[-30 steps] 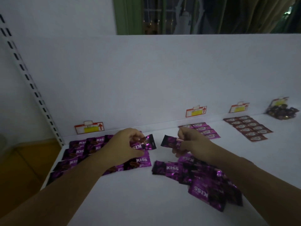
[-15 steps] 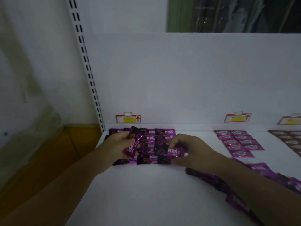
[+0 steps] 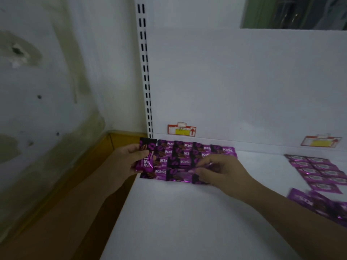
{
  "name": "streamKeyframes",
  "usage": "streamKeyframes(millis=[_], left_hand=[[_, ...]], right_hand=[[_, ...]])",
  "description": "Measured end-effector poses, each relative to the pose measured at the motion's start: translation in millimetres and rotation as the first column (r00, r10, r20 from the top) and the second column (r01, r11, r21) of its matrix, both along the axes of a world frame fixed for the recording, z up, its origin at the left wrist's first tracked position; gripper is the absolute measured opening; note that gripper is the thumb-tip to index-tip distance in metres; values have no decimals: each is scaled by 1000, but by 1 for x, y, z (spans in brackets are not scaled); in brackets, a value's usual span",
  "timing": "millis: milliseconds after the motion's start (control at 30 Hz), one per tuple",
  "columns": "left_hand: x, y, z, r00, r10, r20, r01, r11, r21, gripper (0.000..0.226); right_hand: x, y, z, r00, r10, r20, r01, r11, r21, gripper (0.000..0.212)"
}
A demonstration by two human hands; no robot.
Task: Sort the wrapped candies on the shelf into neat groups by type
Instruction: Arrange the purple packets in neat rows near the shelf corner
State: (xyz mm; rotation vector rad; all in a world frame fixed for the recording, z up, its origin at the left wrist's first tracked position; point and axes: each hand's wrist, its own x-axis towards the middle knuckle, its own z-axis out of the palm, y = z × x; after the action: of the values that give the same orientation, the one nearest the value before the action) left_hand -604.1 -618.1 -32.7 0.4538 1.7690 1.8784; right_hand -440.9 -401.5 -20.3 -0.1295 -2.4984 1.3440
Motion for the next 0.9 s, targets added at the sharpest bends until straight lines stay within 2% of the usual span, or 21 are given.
streamKeyframes(millis=[33, 133, 267, 400, 533, 633, 733, 800, 900], left_hand=[[-1, -3, 0, 1000, 1, 3, -1, 1000, 8, 32], [-5, -11, 0, 1000, 28, 7, -28, 1000, 7, 29], [-11, -20, -2, 999, 47, -7, -47, 999, -21, 18], [-13, -27, -3, 999, 49, 17, -50, 999, 19, 19], [-13, -32, -5, 996, 70, 59, -75, 994, 81, 20], [-10, -36, -6, 994, 90, 57, -94, 992, 84, 27], [-12, -44, -6, 991, 123, 50, -127, 988, 84, 36], [-12, -48, -4, 989, 138, 56, -142, 987, 79, 30], [-9, -51, -2, 985, 157, 64, -160, 987, 32, 19]], right_hand=[[-3, -4, -1, 1000, -20, 13, 20, 1000, -23, 11], [-9, -17, -6, 996, -31, 79, 27, 998, 50, 24], [-13, -37, -15, 988, -13, 157, 6, 999, 43, 12], [-16, -57, -28, 986, -86, 144, 35, 945, 324, 16], [-25, -74, -34, 996, -91, -4, 77, 815, 574, 27], [-28, -75, -32, 997, -41, -66, 71, 819, 569, 28], [-21, -71, -30, 998, 64, -20, -40, 807, 589, 30], [-17, -70, -30, 994, 109, 7, -90, 789, 608, 32], [-22, -75, -31, 996, 84, -26, -49, 783, 621, 27]])
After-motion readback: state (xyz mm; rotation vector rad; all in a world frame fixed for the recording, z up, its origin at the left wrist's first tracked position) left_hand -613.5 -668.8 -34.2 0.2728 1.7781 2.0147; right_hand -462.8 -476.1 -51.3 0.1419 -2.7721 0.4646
